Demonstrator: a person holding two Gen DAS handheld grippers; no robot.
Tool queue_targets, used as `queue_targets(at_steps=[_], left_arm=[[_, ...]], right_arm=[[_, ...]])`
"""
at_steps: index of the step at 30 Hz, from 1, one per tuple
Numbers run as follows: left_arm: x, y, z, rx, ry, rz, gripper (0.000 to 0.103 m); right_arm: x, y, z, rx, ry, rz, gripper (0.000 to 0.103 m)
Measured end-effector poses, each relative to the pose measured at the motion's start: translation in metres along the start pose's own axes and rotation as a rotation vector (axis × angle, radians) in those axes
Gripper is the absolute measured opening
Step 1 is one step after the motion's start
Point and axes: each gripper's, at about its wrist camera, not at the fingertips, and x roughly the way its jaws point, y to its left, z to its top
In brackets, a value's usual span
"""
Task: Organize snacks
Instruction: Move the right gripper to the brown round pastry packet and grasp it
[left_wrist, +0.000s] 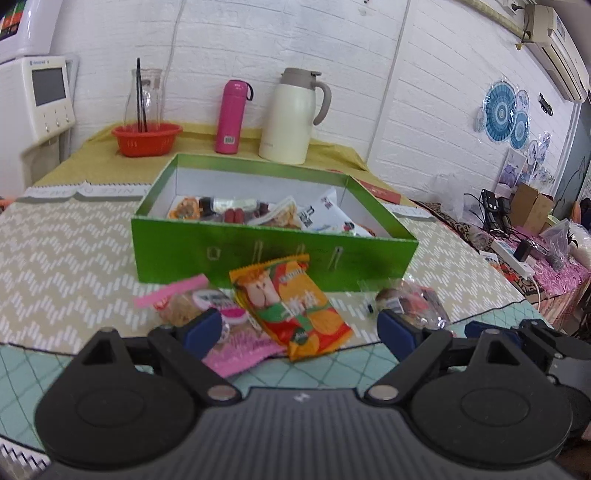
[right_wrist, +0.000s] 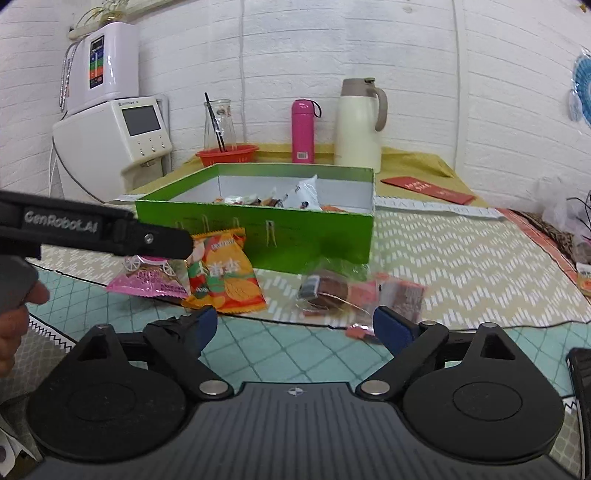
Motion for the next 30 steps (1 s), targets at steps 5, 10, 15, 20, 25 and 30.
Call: queue_targets(at_steps=[5, 10, 15, 20, 25, 30], left_arm=[[-0.007, 0.009, -0.015, -0.044, 0.024, -0.003, 0.09], [-0.016, 0.019, -0.017, -0.085, 0.019, 0.022, 0.09], [-0.022, 0.024, -0.019, -0.106, 0.014, 0.043, 0.09], [-0.026, 0.032, -0.02, -0.131, 0.017, 0.052, 0.09], [-0.031, 0.034, -0.019, -0.154, 0.01, 0.022, 0.09], [-0.027, 0.026, -0.014, -0.14, 0.014, -0.052, 0.09]], right_arm=[[0.007, -0.017, 0.004, 0.026, -0.007, -0.038, 0.103], [0.032, -0.029, 0.026, -0.021, -0.007, -0.034, 0.103], [0.055, -0.03, 0.032, -0.023, 0.057, 0.04, 0.103], [0.052, -0.013, 0.02, -0.046, 0.102, 0.125, 0.103], [0.028, 0.012, 0.011, -0.108, 0.106, 0.304, 0.103], [0.023, 0.012, 0.019, -0.157, 0.052, 0.2, 0.103]])
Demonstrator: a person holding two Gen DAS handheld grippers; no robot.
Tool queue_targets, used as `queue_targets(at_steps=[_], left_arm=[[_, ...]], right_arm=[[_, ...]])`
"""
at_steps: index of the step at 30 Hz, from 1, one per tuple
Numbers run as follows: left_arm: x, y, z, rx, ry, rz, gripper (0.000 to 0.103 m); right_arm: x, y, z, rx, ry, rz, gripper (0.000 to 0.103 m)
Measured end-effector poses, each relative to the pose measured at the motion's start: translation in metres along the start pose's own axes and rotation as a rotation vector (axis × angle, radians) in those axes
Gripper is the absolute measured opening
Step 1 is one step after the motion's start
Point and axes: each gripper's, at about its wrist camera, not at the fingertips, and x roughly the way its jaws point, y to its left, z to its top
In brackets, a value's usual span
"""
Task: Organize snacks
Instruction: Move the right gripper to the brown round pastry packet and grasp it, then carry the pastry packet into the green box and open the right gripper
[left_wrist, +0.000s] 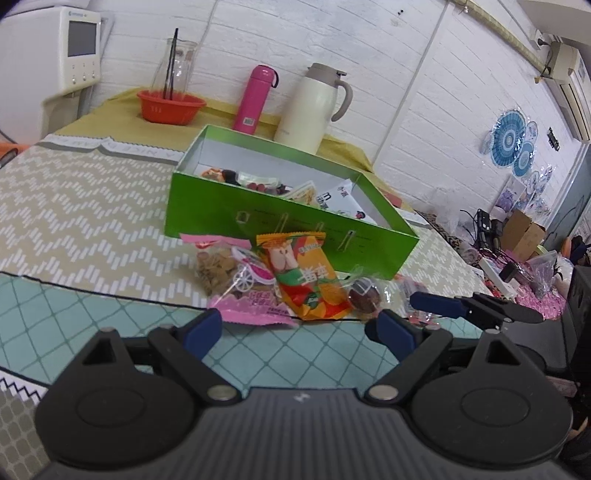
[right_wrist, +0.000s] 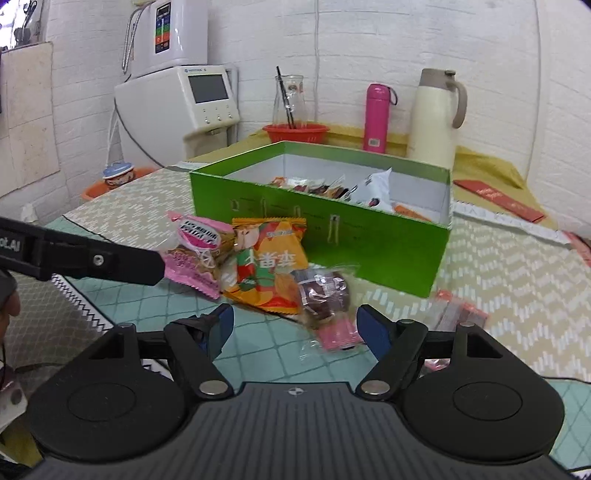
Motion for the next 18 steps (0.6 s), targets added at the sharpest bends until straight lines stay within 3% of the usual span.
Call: queue_targets(at_steps=[6, 10, 13, 18], left_arm=[[0.006, -0.011, -0.001, 0.016, 0.015, -0.036, 0.09], [0.005, -0.008, 0.0, 0.012, 0.018, -0.03, 0.09], [0.005, -0.007, 0.001, 0.01, 0.019, -0.044, 0.09], [0.02, -0.02, 0.006, 0.053, 0.037, -0.108, 0.09]], right_arm=[[0.023, -0.012, 0.004, 0.019, 0.015, -0.048, 0.103], [0.034, -0.016, 0.003, 0.037, 0.035, -0.031, 0.103], [0.029, -0.009, -0.001, 0.028, 0.053, -0.026, 0.093], [0.014, 0.008, -0.008, 0.001, 0.042, 0.015, 0.089]])
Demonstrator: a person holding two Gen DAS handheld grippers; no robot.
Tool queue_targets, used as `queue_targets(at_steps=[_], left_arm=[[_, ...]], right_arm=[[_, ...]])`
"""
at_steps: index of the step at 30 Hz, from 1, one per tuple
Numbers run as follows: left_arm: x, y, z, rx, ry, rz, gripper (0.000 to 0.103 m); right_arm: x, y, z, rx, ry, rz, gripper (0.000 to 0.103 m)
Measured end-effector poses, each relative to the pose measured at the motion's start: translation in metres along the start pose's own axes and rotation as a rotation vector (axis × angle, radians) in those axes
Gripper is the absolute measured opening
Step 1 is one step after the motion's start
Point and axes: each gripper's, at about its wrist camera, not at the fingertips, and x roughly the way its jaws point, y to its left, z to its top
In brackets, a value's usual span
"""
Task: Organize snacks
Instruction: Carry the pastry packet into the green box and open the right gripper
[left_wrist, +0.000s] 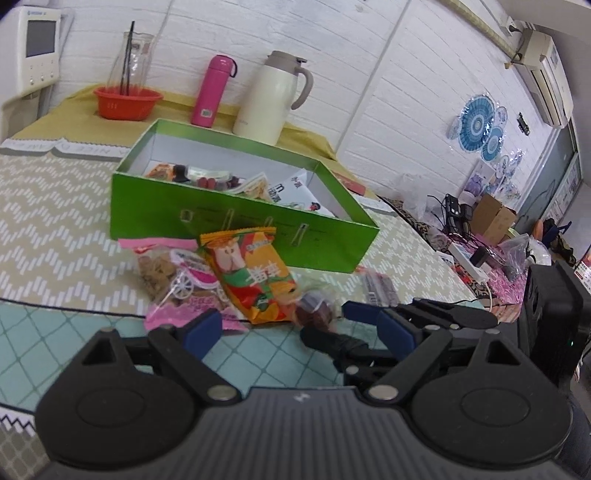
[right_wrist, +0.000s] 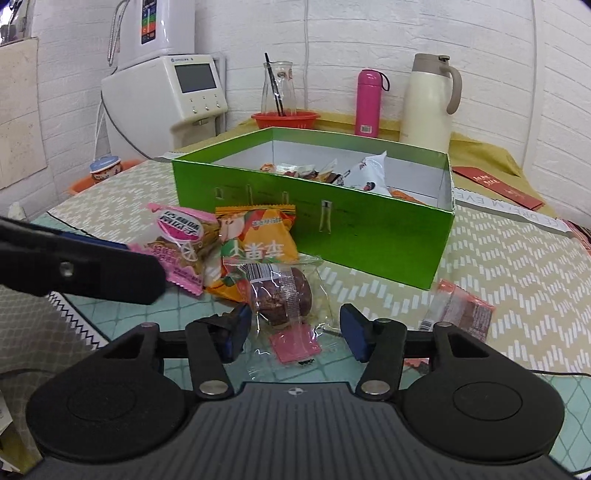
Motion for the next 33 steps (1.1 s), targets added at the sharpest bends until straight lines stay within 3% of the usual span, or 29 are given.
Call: queue_targets(at_steps=[3, 6, 11, 15, 16, 18, 23, 33], left_arm=[[0.017, -0.005, 0.004, 0.016, 0.029, -0.026, 0.088], [0.037, -0.004, 0.005, 0.012, 0.081, -0.028, 0.061], [0.05, 0.002, 0.005, -0.011, 0.101, -0.027, 0.06], [0.053, 0.0, 0.005, -0.001, 0.11, -0.029, 0.058], [0.054, 0.0, 0.005, -0.001, 0.116, -0.033, 0.043], [0.058, 0.0, 0.003, 0.002, 0.136, -0.028, 0.031], [0.052, -0.004, 0.001, 0.014, 0.116, -0.029, 0.027], [0.015, -0.019, 0.023, 0.063, -0.012, -0.048, 0.025]], right_arm=[[-0.003, 0.008, -0.003, -0.019, -0.008, -0.011, 0.089], [-0.004, 0.009, -0.004, -0.016, -0.01, -0.004, 0.092], [-0.006, 0.007, -0.005, -0.004, -0.007, -0.013, 0.101], [-0.002, 0.004, -0.005, 0.035, 0.003, -0.013, 0.101], [-0.001, 0.004, -0.005, 0.043, 0.002, -0.011, 0.101], [-0.001, 0.005, -0.004, 0.051, 0.0, -0.013, 0.091], [-0.008, 0.008, -0.005, 0.072, -0.013, -0.022, 0.078], [-0.034, 0.013, 0.021, 0.042, -0.13, -0.021, 0.071]])
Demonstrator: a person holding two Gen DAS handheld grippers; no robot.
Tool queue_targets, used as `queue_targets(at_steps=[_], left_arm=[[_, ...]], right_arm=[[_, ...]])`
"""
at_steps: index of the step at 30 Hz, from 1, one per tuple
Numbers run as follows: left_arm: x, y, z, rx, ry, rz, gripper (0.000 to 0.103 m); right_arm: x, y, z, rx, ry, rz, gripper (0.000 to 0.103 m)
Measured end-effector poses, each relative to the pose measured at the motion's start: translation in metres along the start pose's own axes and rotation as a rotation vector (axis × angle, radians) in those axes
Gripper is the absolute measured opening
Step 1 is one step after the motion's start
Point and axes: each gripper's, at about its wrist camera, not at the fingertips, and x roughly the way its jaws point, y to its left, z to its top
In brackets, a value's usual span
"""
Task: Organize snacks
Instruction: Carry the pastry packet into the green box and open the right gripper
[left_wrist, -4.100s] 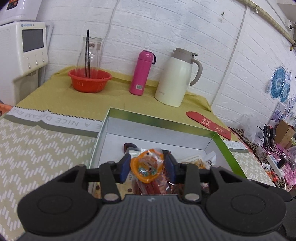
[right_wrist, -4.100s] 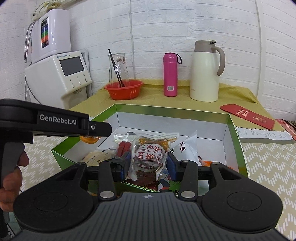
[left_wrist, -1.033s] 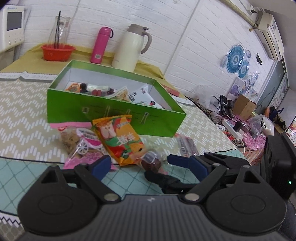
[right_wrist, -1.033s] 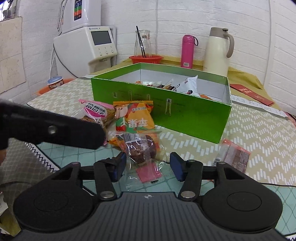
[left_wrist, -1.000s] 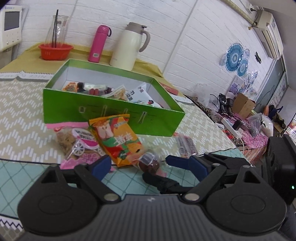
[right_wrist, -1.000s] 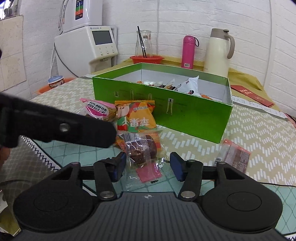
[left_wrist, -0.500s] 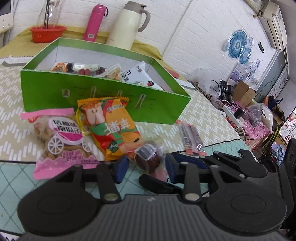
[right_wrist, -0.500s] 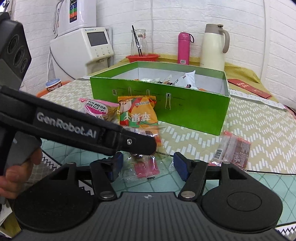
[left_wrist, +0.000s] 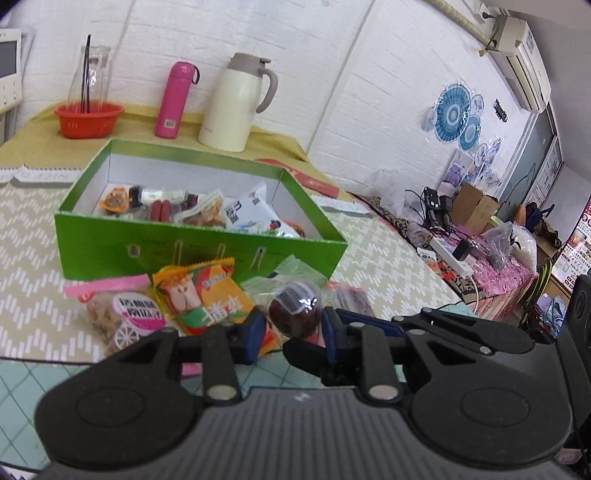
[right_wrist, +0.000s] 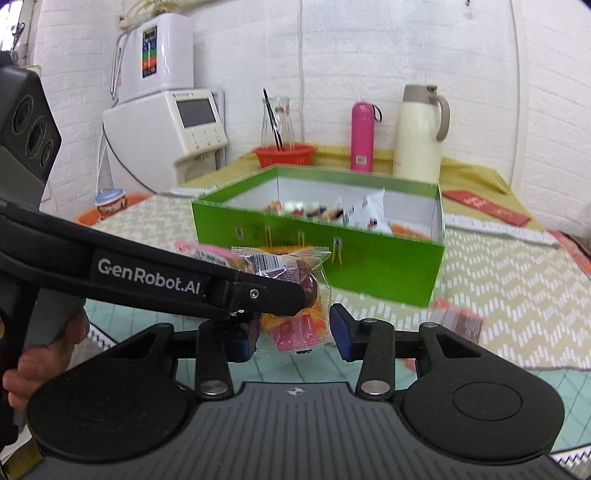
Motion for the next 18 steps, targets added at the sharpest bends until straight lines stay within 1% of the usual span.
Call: queue_targets(at_steps=[3, 9, 14, 18], left_arm=[[-0.005, 0.002, 0.013, 0.01, -0.032, 0.007, 0.024], [-0.006, 0.011, 0.044, 0.035, -0.084, 0.045, 0.024], [0.005, 0.024, 0.063, 0.026, -0.098, 0.051, 0.024], [0.019, 0.036, 0.073, 0.006, -0.093, 0.051, 0.024]], right_arm=[[0.003, 0.001, 0.013, -0.011, -0.035, 0.009, 0.071], [0.018, 0.001, 0.037, -0.027, -0.101, 0.029, 0.071], [0.037, -0.003, 0.051, -0.011, -0.128, 0.023, 0.07], [0.054, -0.009, 0.055, 0.016, -0.127, 0.025, 0.07]])
